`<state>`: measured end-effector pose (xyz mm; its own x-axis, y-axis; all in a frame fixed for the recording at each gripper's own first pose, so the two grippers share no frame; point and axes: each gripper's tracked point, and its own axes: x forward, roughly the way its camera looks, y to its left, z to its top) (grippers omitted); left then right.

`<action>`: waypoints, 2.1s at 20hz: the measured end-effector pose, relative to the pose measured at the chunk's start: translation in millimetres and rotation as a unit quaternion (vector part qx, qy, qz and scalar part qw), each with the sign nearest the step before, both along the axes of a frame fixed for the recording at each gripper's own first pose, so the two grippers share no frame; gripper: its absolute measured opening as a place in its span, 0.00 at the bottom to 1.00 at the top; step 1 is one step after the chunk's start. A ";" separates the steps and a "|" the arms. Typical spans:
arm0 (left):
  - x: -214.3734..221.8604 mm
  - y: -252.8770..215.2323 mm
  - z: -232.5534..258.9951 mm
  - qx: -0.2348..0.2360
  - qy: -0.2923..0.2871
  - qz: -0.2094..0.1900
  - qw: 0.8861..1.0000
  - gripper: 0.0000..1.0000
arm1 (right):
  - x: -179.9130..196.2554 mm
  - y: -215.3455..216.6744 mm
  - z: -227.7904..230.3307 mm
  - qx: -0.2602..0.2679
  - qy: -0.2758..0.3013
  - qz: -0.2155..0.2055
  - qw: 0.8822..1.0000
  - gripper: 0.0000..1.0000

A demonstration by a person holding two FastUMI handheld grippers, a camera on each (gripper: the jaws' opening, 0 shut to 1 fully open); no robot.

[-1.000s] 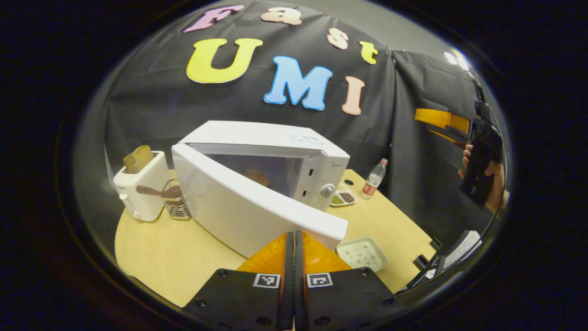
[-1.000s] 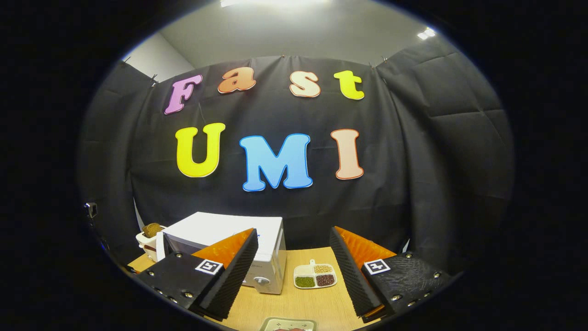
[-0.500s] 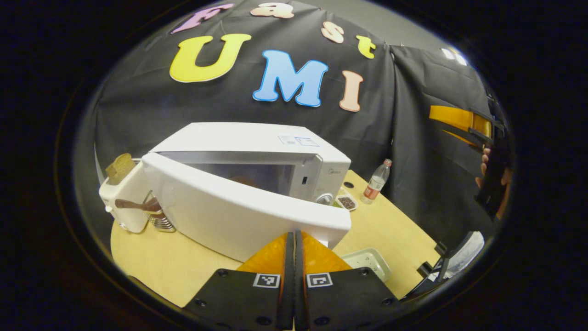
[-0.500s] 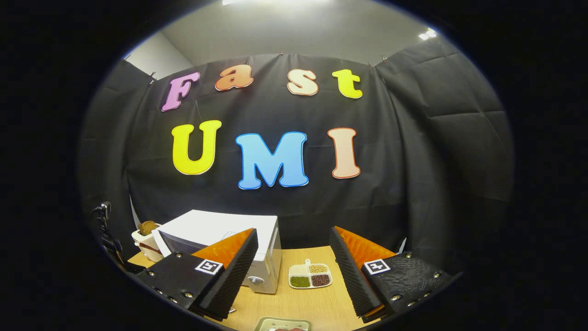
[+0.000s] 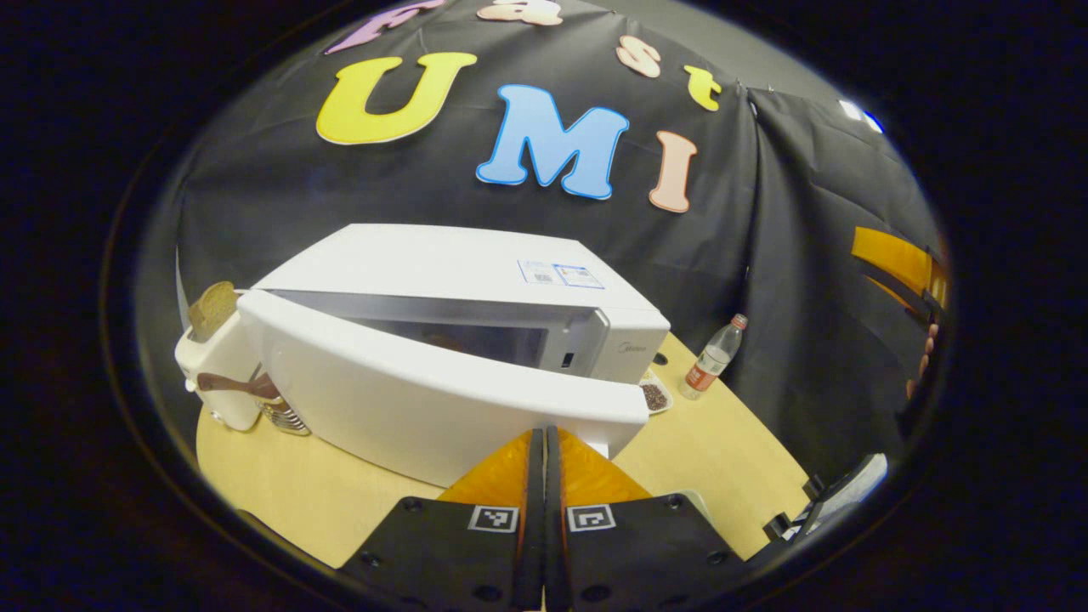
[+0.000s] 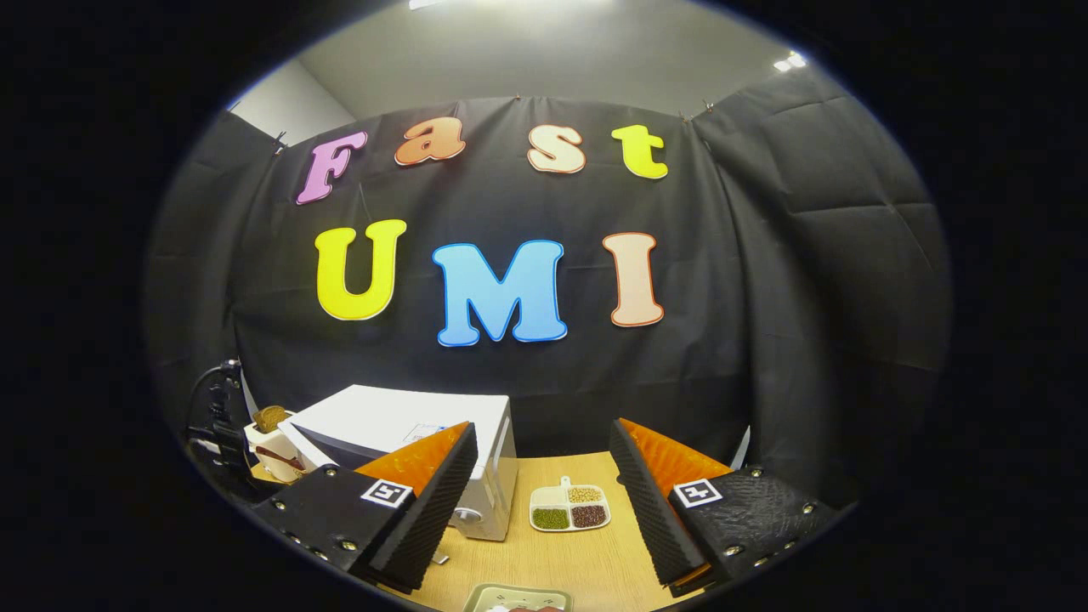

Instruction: Open the microwave oven with the left hand, put the food in, and close the microwave oven.

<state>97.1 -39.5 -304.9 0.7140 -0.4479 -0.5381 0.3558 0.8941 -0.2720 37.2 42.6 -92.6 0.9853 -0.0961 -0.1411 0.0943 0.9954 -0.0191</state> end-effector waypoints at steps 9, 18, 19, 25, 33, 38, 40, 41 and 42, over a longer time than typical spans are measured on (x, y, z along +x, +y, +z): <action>33.7 -22.0 -3.0 0.008 0.008 0.001 1.000 0.07 | -1.2 -14.8 -2.5 0.002 0.004 -0.011 1.000 0.96; 62.8 -34.3 -7.1 0.014 0.017 0.010 1.000 0.07 | 5.9 -29.5 -8.3 0.010 0.012 -0.025 1.000 0.96; 65.3 -34.3 -8.2 0.012 0.019 0.014 1.000 0.07 | 6.7 -30.0 -9.4 0.011 0.013 -0.025 1.000 0.96; 71.3 -32.5 -27.5 0.026 0.049 0.040 0.998 0.07 | 14.8 -31.9 -13.0 0.011 0.019 -0.026 0.999 0.96; 72.5 -32.4 -30.0 0.028 0.045 0.030 0.998 0.07 | 23.9 -35.7 -21.6 0.020 0.030 -0.028 0.999 0.96; 73.8 -32.9 -29.5 0.025 0.044 0.030 0.998 0.07 | 24.4 -25.1 -19.1 0.024 0.029 -0.017 0.999 0.96; 77.5 -34.3 -30.4 0.020 0.043 0.032 0.998 0.07 | 20.8 -25.4 -18.7 0.024 0.031 -0.017 0.999 0.96; 85.1 -36.6 -28.0 0.011 0.037 0.037 0.999 0.07 | 19.4 -26.2 -20.9 0.026 0.034 -0.016 0.999 0.96; 77.9 -38.4 -33.1 0.009 0.059 0.038 0.997 0.07 | 17.1 -25.9 -20.9 0.028 0.037 -0.017 0.999 0.96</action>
<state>175.0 -77.9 -338.0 0.6763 -0.3839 -0.6287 0.2530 0.9226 -0.2913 54.3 16.7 -113.4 0.9684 -0.1188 -0.2193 0.1280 0.9914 0.0283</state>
